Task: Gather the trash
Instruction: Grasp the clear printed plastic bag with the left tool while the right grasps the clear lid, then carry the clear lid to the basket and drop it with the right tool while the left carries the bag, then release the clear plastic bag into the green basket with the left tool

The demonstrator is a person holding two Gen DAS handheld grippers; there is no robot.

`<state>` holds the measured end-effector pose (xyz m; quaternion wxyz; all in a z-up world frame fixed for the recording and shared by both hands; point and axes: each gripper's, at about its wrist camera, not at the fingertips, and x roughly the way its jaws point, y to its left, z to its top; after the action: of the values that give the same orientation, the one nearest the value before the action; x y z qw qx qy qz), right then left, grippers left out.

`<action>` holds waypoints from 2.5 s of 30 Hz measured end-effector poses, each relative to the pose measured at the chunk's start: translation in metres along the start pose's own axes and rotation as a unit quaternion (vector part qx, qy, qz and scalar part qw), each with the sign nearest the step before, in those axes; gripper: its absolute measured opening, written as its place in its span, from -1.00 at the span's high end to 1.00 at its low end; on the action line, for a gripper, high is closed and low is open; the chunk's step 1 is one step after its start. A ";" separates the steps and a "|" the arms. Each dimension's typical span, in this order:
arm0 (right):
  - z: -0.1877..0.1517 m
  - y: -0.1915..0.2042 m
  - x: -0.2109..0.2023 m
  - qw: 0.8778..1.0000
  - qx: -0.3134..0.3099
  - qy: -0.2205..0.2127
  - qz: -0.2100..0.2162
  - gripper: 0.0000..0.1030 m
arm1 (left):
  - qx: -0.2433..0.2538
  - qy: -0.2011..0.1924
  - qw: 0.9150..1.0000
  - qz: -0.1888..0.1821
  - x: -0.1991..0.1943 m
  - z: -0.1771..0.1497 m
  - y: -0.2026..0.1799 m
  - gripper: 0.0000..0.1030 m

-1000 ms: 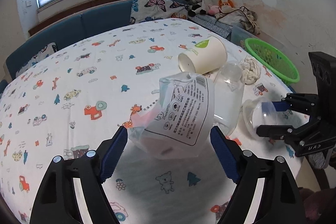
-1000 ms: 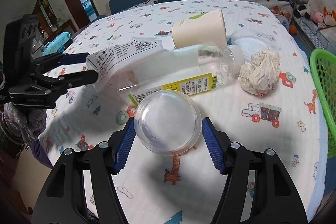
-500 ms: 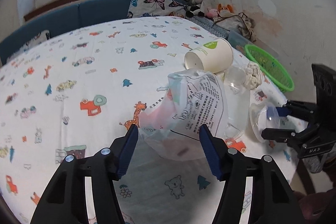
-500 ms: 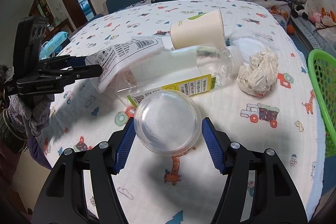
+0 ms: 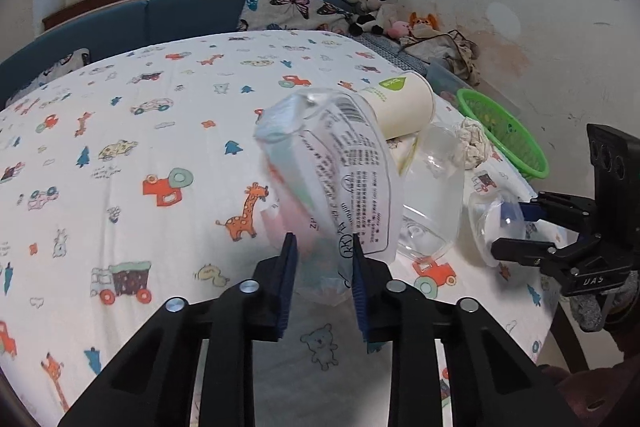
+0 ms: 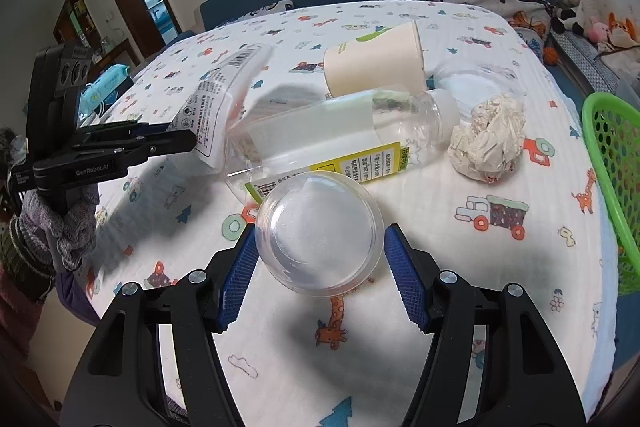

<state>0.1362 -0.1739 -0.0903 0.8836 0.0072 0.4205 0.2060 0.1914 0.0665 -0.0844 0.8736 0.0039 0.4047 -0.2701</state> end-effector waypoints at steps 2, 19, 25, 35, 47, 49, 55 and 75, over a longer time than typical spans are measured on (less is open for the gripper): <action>0.000 -0.001 -0.005 1.000 0.000 -0.006 0.000 -0.25 | -0.002 -0.003 1.000 0.004 -0.003 -0.003 -0.004 0.62; 0.003 -0.054 -0.060 0.996 0.046 -0.072 -0.031 -0.25 | -0.007 -0.061 0.998 0.004 -0.052 0.013 -0.052 0.77; 0.002 -0.106 -0.080 0.990 0.084 -0.090 -0.068 -0.25 | 0.015 -0.071 0.997 -0.013 -0.044 0.043 -0.083 0.77; -0.012 -0.215 -0.109 0.969 0.163 -0.095 -0.157 -0.25 | 0.059 -0.076 0.994 -0.044 -0.016 0.091 -0.145 0.77; -0.032 -0.295 -0.110 0.952 0.227 -0.085 -0.188 -0.37 | 0.123 -0.048 0.988 -0.077 0.048 0.149 -0.230 0.77; -0.034 -0.300 -0.112 0.951 0.230 -0.088 -0.187 -0.39 | 0.129 -0.042 0.987 -0.083 0.058 0.154 -0.241 0.77; -0.041 -0.301 -0.124 0.950 0.229 -0.096 -0.191 -0.39 | 0.141 -0.021 0.985 -0.093 0.094 0.172 -0.272 0.77; -0.073 -0.287 -0.174 0.943 0.231 -0.124 -0.205 -0.43 | 0.173 0.068 0.978 -0.098 0.197 0.171 -0.347 0.63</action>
<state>0.0865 -0.5122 -0.0621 0.9259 0.1503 0.3360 -0.0850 0.2511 -0.3613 -0.0355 0.7996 0.1338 0.4087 -0.4192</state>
